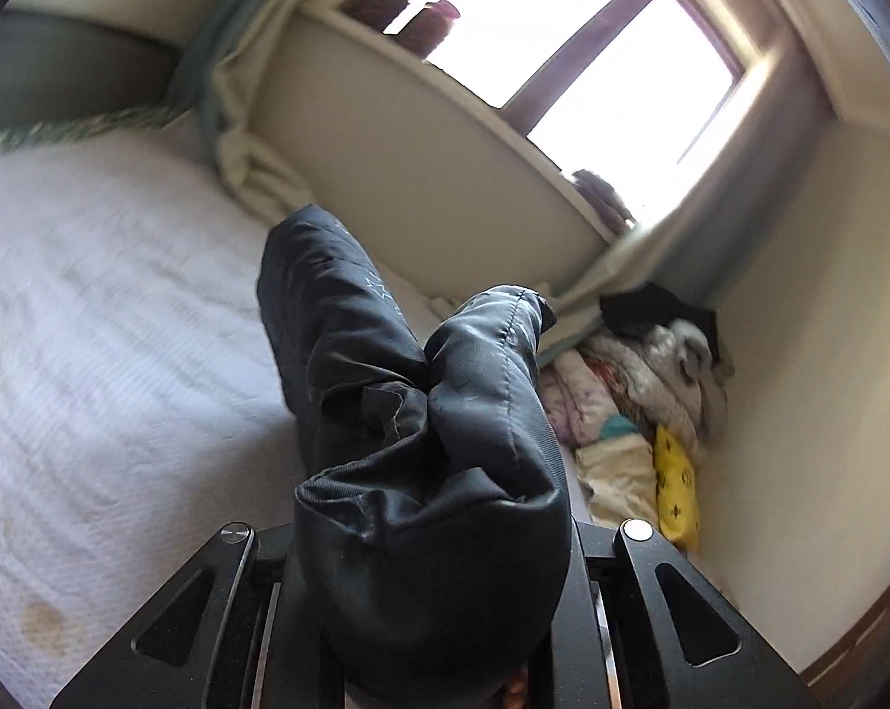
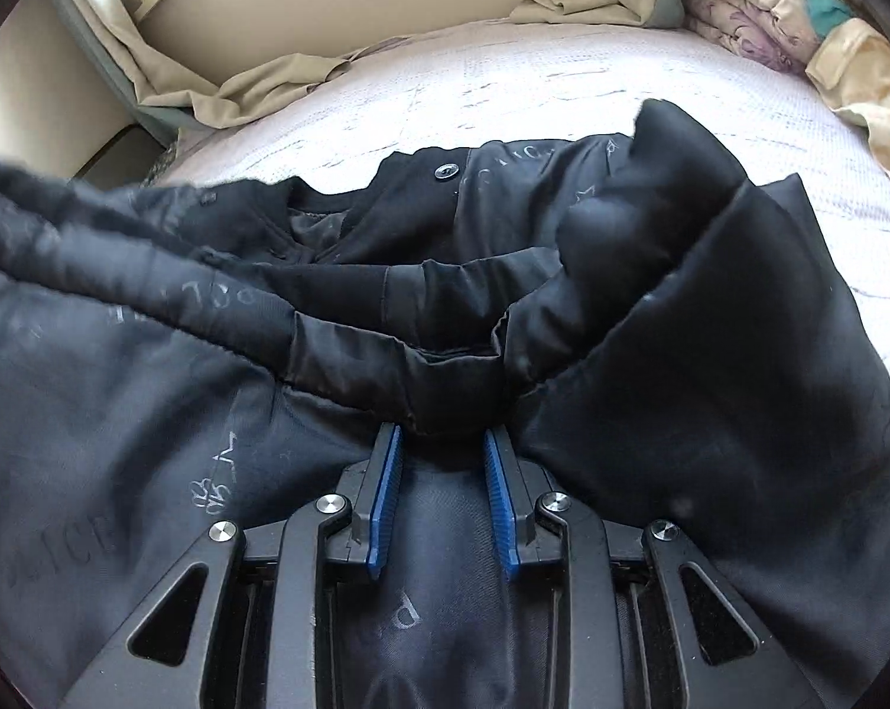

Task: Fold large clothes

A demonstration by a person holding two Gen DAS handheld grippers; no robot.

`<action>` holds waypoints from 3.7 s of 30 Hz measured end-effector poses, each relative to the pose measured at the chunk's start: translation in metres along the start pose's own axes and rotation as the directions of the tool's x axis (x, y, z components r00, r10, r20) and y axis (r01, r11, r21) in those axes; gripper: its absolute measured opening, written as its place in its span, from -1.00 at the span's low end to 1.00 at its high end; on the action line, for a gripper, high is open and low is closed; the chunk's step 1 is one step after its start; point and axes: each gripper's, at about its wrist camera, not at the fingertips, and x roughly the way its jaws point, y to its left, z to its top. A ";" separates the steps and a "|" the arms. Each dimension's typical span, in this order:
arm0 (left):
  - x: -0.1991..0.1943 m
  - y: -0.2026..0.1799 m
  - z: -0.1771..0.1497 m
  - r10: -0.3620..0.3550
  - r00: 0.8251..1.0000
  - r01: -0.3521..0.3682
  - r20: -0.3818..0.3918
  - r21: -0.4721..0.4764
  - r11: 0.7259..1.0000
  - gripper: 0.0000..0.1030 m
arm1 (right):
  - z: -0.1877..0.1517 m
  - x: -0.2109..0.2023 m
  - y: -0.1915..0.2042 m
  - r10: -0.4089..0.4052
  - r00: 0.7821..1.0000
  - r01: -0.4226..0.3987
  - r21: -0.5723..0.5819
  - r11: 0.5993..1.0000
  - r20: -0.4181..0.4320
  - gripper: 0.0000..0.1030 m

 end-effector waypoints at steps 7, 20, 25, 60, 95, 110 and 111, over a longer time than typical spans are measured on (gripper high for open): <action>0.057 -0.114 -0.028 -0.041 0.992 0.064 -0.119 0.193 0.979 -0.60 | 0.001 -0.004 -0.014 0.071 0.997 -0.070 0.091 0.993 -0.008 -0.58; 0.125 -0.178 -0.108 0.015 0.956 0.084 -0.292 0.322 0.943 -0.58 | -0.009 -0.087 -0.144 0.436 0.894 -0.410 0.578 0.706 0.102 -0.31; 0.149 -0.192 -0.157 0.052 0.935 0.099 -0.350 0.399 0.912 -0.56 | -0.032 -0.129 -0.208 0.493 0.822 -0.541 0.666 0.513 0.287 0.14; 0.183 -0.217 -0.247 0.136 0.868 0.230 -0.477 0.630 0.742 -0.22 | 0.009 -0.077 -0.195 0.412 0.910 -0.371 0.512 0.775 0.035 -0.43; 0.147 -0.094 -0.191 0.065 0.838 0.277 -0.542 0.525 0.805 0.00 | 0.008 -0.120 -0.180 0.164 0.984 -0.176 0.572 0.801 0.073 0.40; 0.140 -0.104 -0.196 0.124 0.856 0.231 -0.501 0.587 0.776 0.00 | 0.008 -0.127 -0.019 -0.198 0.974 0.203 -0.035 0.979 0.111 -0.95; 0.140 -0.104 -0.196 0.122 0.855 0.234 -0.505 0.584 0.777 0.01 | 0.006 -0.124 -0.020 -0.228 0.968 0.233 -0.038 0.972 0.109 -1.00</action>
